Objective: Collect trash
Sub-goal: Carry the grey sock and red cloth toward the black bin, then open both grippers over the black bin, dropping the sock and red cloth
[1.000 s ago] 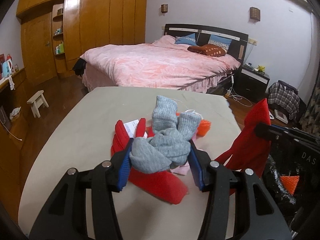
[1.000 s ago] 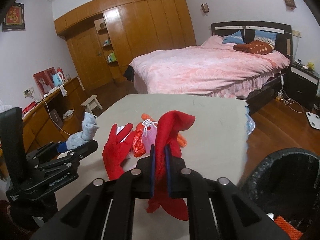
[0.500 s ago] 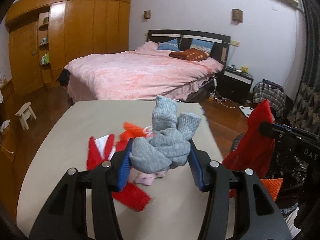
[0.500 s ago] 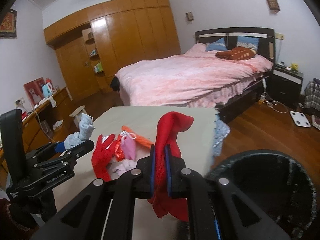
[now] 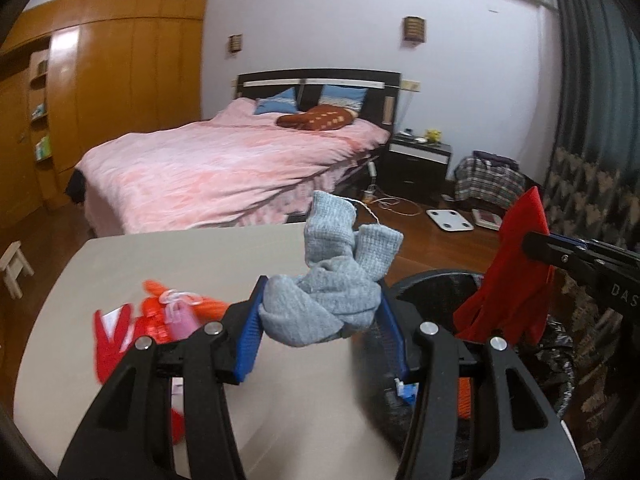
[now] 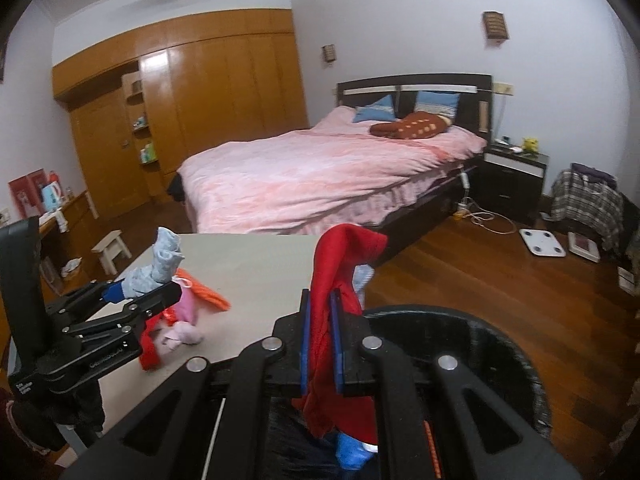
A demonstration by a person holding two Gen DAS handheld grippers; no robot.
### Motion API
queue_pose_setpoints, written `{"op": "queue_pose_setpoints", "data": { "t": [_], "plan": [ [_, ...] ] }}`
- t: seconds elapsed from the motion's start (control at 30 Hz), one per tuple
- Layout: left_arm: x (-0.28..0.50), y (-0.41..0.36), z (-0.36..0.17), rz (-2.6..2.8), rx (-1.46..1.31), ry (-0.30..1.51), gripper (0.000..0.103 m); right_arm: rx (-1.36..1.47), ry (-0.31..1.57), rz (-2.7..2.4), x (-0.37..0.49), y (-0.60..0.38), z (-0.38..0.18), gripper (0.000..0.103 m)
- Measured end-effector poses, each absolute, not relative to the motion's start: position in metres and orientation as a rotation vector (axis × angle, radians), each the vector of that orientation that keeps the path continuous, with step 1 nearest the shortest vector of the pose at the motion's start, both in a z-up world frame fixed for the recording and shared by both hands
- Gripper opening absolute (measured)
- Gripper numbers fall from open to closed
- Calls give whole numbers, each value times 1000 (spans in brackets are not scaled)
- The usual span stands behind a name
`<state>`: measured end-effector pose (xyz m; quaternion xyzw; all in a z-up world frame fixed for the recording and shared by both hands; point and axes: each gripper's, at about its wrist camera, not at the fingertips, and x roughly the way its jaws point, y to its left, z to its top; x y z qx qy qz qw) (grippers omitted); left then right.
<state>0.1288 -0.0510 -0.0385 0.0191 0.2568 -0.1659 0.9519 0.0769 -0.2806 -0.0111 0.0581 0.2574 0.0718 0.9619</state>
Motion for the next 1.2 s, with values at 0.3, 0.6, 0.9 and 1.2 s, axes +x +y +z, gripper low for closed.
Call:
{"op": "queue_pose_setpoints", "data": {
  "t": [0.3, 0.6, 0.9, 1.2],
  "plan": [
    [133, -111, -56, -446, 61, 547, 50, 150, 555, 46, 68, -327, -33, 9],
    [143, -161, -85, -572, 84, 604, 53, 180, 600, -44, 64, -361, -54, 12],
    [143, -155, -101, -575, 104, 626, 74, 192, 582, -135, 51, -372, -62, 83],
    [135, -85, -91, -384, 137, 593, 87, 212, 553, -75, 59, -335, -62, 97]
  ]
}}
